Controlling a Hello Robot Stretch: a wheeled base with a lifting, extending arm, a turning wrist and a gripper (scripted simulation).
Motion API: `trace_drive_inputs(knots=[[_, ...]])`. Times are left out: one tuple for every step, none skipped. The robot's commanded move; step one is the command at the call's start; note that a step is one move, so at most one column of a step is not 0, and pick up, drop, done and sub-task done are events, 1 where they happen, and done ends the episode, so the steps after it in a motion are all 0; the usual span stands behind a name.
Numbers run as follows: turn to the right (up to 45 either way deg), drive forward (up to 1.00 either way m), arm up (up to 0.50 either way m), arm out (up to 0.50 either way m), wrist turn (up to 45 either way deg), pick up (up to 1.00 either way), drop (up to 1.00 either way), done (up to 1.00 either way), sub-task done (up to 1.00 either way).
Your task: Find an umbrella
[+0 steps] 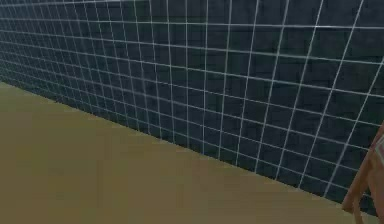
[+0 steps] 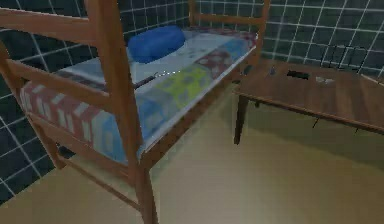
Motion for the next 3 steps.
trace_drive_inputs(knots=[[-45.0,0.0,0.0,0.0,0.0,0.0,0.0,0.0,0.0],[-6.0,0.0,0.0,0.0,0.0,0.0,0.0,0.0,0.0],[0.0,1.0,0.0,0.0,0.0,0.0,0.0,0.0,0.0]])
